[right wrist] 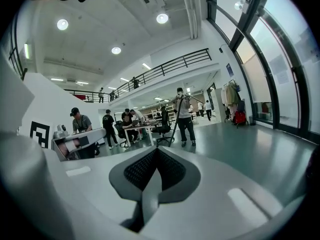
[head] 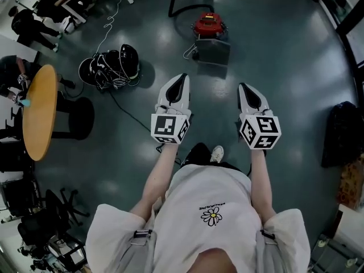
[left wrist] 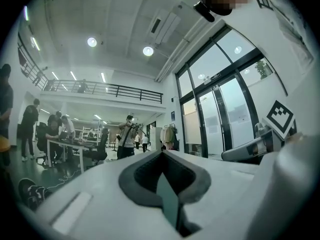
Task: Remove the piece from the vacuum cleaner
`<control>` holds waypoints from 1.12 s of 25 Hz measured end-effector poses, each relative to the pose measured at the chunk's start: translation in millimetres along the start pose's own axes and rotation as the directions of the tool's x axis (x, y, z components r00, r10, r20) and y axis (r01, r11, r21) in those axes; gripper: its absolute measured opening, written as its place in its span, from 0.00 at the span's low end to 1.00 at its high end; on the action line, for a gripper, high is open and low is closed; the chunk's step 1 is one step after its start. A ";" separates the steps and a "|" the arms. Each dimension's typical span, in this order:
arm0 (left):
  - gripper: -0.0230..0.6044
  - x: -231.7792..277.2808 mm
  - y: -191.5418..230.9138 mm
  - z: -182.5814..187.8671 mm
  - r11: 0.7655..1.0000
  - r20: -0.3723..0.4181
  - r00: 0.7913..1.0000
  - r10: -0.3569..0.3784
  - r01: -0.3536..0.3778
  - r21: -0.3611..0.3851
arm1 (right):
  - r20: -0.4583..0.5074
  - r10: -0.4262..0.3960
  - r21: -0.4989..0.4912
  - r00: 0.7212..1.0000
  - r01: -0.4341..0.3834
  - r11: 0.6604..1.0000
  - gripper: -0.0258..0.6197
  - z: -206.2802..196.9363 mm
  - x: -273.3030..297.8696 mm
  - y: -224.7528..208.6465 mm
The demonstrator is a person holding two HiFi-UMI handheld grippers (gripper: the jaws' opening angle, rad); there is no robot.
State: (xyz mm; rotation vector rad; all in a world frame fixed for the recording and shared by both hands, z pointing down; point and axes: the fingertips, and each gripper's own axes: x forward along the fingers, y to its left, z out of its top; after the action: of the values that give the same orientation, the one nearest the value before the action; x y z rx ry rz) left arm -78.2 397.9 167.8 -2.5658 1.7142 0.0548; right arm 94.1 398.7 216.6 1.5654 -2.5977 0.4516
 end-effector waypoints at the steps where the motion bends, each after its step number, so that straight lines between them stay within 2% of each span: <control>1: 0.05 2.2 2.6 0.1 1.000 0.000 1.000 0.010 -0.010 0.001 | -0.001 0.002 0.007 1.000 -0.002 1.000 0.08 0.3 3.1 -2.2; 5: 0.05 14.8 19.8 -0.2 0.999 0.024 0.998 0.052 -0.053 0.010 | -0.008 0.011 -0.009 1.000 -0.011 1.000 0.08 1.0 21.5 -5.4; 9: 0.05 44.6 34.1 -16.1 0.999 0.012 0.999 0.049 -0.049 -0.011 | -0.034 0.001 -0.063 0.999 -0.003 0.998 0.08 -2.2 48.6 -15.8; 14: 0.05 101.5 64.8 -26.3 0.999 0.025 0.999 0.031 -0.031 -0.016 | -0.046 -0.004 -0.083 0.999 0.000 0.997 0.08 14.1 105.5 -32.7; 17: 0.05 142.7 93.8 -35.0 0.998 0.006 0.999 0.032 -0.032 -0.050 | -0.060 -0.007 -0.123 0.998 0.000 0.992 0.08 32.3 144.3 -41.9; 21: 0.05 200.7 113.0 -41.8 0.998 -0.039 0.998 -0.044 0.042 -0.051 | -0.056 -0.057 -0.146 0.997 0.049 0.988 0.08 58.4 198.8 -64.7; 28: 0.05 270.6 156.6 -49.7 0.991 -0.053 0.991 -0.126 0.124 -0.049 | -0.026 -0.116 -0.130 0.993 0.112 0.985 0.08 81.6 278.5 -81.1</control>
State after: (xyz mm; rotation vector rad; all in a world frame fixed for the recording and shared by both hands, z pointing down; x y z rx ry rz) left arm -119.3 85.4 196.9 -2.7268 1.5827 0.0168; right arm 39.4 102.4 215.4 1.6374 -2.4426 0.2923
